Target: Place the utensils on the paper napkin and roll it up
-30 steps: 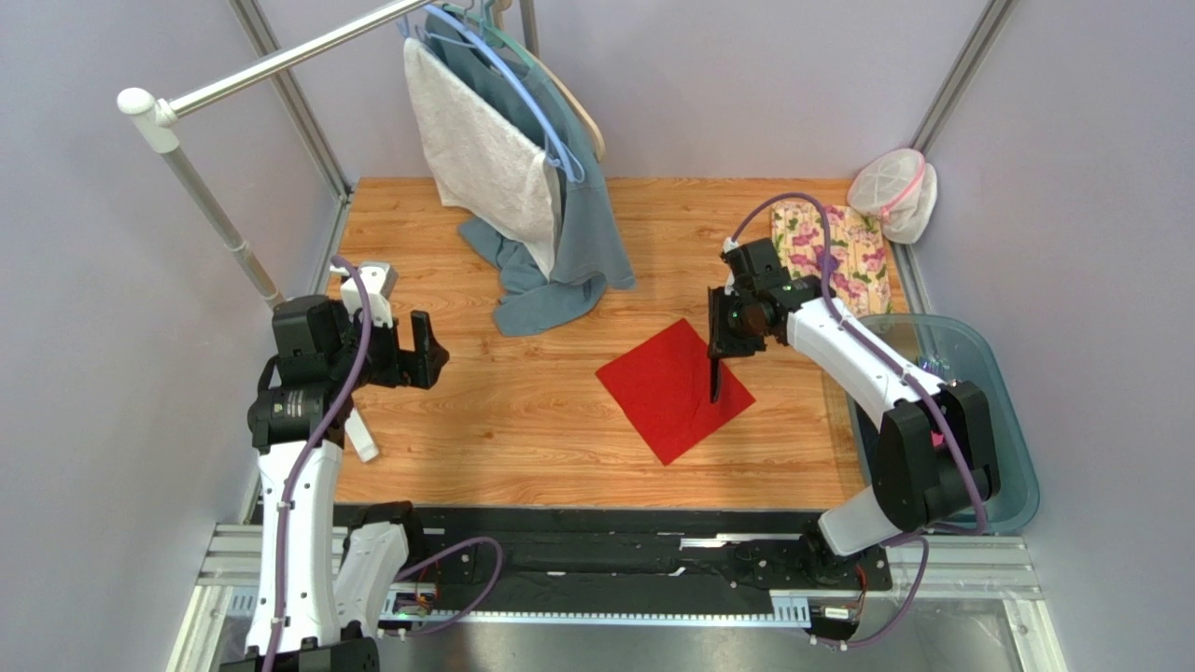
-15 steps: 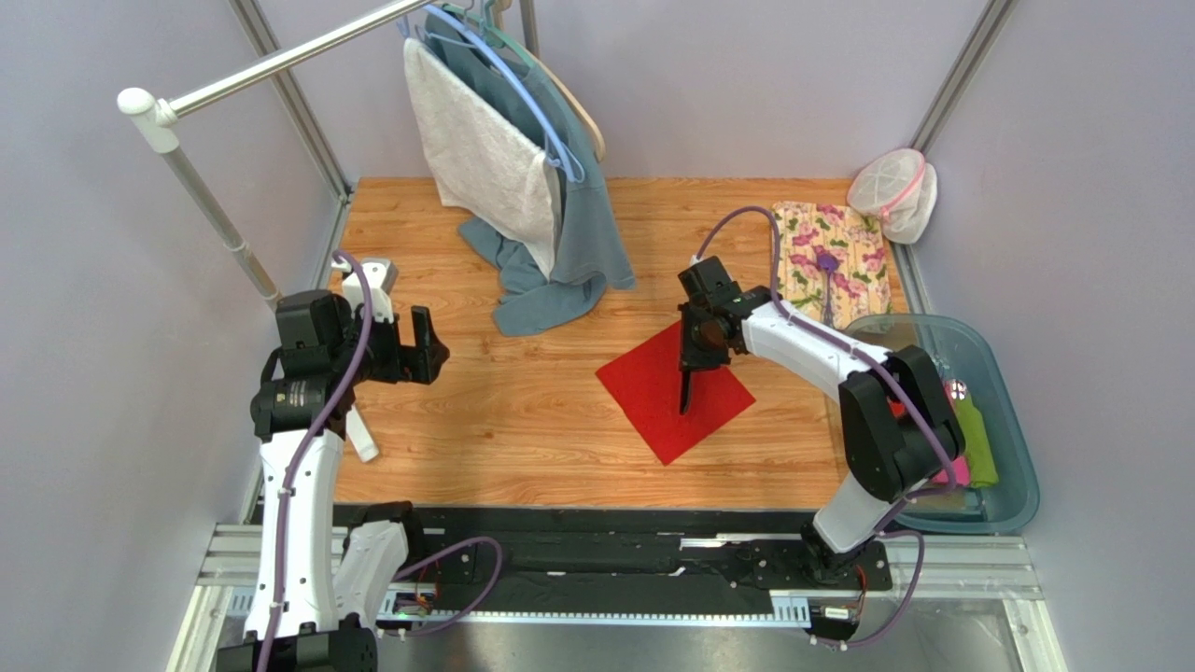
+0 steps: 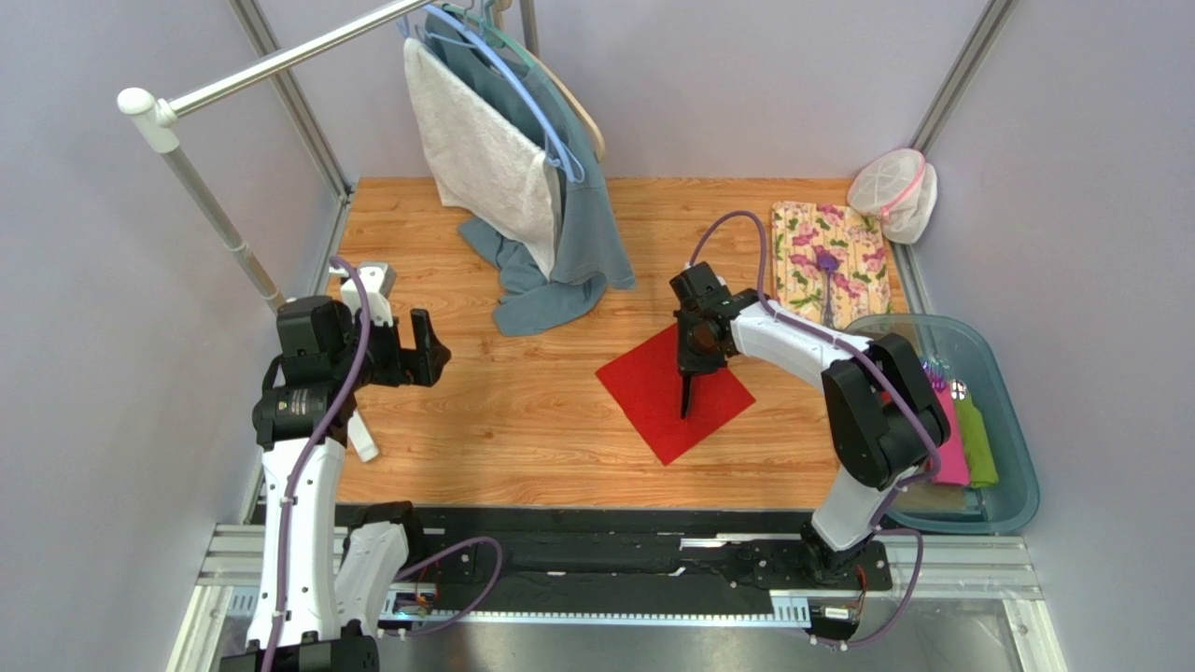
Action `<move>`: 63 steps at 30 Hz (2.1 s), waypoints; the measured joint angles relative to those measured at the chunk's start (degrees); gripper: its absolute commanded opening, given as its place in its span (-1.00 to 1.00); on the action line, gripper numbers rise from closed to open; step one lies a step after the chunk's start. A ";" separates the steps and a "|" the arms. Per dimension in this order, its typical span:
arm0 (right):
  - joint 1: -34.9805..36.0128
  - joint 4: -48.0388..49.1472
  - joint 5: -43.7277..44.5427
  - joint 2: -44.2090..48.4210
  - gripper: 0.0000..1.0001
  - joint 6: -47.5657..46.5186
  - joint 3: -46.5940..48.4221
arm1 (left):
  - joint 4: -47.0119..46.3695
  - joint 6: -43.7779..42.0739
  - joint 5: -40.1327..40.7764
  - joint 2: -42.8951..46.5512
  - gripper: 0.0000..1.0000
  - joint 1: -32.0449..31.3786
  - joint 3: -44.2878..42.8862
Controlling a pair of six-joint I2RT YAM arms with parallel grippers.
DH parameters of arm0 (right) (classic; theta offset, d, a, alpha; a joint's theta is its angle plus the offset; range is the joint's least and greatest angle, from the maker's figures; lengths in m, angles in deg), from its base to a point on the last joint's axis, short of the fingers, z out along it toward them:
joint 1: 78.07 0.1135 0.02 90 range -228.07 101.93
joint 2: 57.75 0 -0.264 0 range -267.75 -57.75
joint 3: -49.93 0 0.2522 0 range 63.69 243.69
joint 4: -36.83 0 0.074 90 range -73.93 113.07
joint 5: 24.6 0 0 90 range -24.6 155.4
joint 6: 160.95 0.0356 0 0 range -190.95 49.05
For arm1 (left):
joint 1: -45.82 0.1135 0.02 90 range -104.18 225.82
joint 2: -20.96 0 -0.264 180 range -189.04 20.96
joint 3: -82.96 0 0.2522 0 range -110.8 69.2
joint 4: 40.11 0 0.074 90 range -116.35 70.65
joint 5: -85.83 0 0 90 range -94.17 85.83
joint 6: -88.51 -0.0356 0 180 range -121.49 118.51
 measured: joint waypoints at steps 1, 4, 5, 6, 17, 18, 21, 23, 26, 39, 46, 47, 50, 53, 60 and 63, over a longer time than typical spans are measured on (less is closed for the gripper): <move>0.00 0.07 0.15 -0.33 -1.00 -0.02 0.00 | -0.02 0.02 0.02 0.04 0.98 0.00 0.00; 0.00 0.11 0.50 -0.96 -1.00 -0.02 0.00 | 0.00 0.02 0.04 0.15 0.98 0.00 0.00; 0.00 0.20 0.59 -1.07 -1.00 -0.04 0.00 | 0.00 0.04 0.04 0.17 0.98 0.00 0.00; 0.00 0.31 0.74 -1.18 -1.00 -0.04 0.00 | -0.02 0.04 0.07 0.20 0.98 0.00 0.00; 0.00 0.79 1.53 -2.62 -1.00 -0.96 0.44 | -0.02 0.02 0.35 0.20 0.98 0.00 0.00; 0.00 0.76 1.53 -2.78 -1.00 -0.96 0.55 | -0.02 0.02 0.42 0.20 0.98 0.00 0.00; 0.00 0.85 1.53 -3.54 -1.00 -1.03 1.31 | 0.00 0.02 0.50 0.13 0.98 0.00 0.00; 0.00 0.83 1.53 -3.91 -0.96 -1.07 1.64 | 0.00 0.02 0.55 0.09 0.98 0.00 0.00; 0.00 0.90 1.49 -4.37 -0.85 -1.07 1.88 | -0.02 0.02 0.70 0.02 0.98 0.00 0.00; -0.13 0.68 1.29 -5.92 -0.29 -0.90 2.47 | 0.09 -0.46 1.51 -0.07 0.98 0.00 0.00; -1.73 -2.14 0.02 -5.95 -0.21 -1.11 6.29 | 0.15 -0.46 1.49 -0.07 0.98 0.00 -0.07; -2.14 -2.91 -0.20 -5.86 -0.21 -1.38 7.17 | 0.15 -0.46 1.49 -0.09 0.98 0.00 -0.11; -3.78 -6.05 -1.14 -5.29 -0.15 -2.86 10.36 | 0.24 -0.50 1.25 -0.31 0.98 0.00 -0.85; -6.05 -9.11 -2.91 -3.10 0.04 -5.35 12.96 | 0.13 -0.72 0.00 -0.85 0.98 0.00 -2.12; -20.50 -11.80 -10.49 1.55 0.29 -16.02 18.84 | -2.08 -3.08 -2.84 -4.70 0.98 0.00 -6.99; -28.37 -13.90 -12.35 -0.37 0.18 -20.39 23.30 | -4.31 -3.19 -3.54 -6.51 0.98 0.00 -9.18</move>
